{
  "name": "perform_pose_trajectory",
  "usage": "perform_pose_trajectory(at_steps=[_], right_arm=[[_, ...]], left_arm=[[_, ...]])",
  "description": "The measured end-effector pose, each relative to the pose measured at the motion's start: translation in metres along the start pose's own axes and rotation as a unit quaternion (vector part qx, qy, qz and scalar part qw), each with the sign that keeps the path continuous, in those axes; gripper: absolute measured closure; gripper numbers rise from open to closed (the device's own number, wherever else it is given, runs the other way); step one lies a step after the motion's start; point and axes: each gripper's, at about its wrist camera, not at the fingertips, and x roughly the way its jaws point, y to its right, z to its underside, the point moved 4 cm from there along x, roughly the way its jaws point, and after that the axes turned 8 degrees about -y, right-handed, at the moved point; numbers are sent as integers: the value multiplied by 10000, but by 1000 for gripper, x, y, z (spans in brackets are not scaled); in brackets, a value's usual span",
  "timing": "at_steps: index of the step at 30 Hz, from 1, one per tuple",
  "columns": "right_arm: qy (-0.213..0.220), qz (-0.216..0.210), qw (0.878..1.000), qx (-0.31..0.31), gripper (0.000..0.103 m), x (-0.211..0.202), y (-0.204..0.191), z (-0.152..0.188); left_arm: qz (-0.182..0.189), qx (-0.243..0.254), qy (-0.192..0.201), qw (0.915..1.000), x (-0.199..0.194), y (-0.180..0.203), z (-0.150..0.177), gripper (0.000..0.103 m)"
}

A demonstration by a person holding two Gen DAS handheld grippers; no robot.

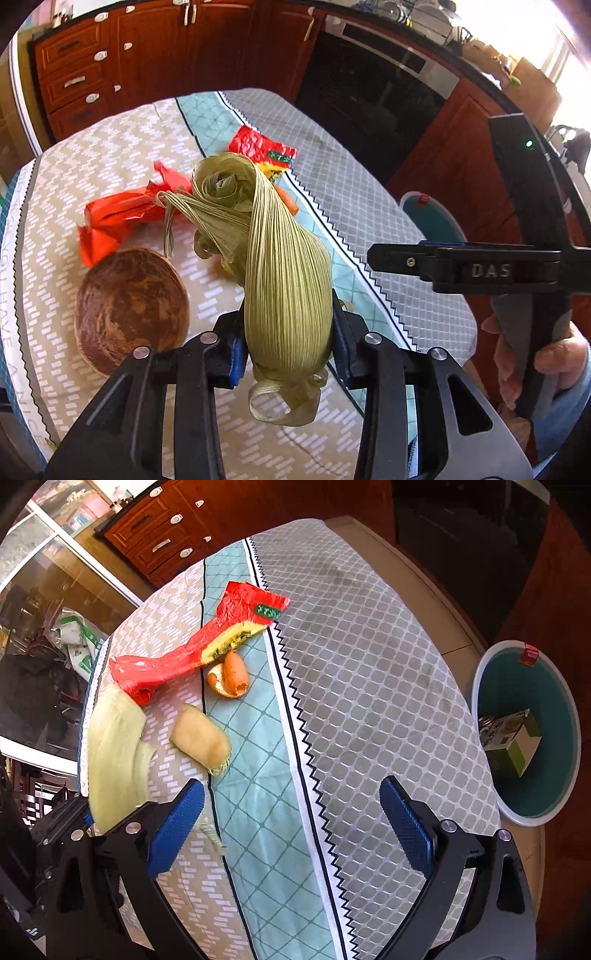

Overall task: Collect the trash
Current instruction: 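Grasp the green corn husk with the left gripper while the right grasps the red wrapper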

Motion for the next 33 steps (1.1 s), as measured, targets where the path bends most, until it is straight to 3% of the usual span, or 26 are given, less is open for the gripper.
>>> perform_pose_trajectory(at_steps=[5, 11, 29, 33], right_arm=[[111, 1, 9999, -89, 11, -6, -11, -17], [161, -22, 9993, -346, 11, 5, -34, -42], [29, -50, 9994, -351, 12, 77, -41, -134], [48, -98, 9981, -601, 22, 83, -52, -141]], left_arm=[[-20, -53, 416, 9991, -38, -16, -14, 65], [-235, -368, 600, 9972, -44, -61, -42, 65], [-433, -574, 135, 9973, 19, -112, -93, 64], [-468, -574, 42, 9972, 30, -114, -95, 64]])
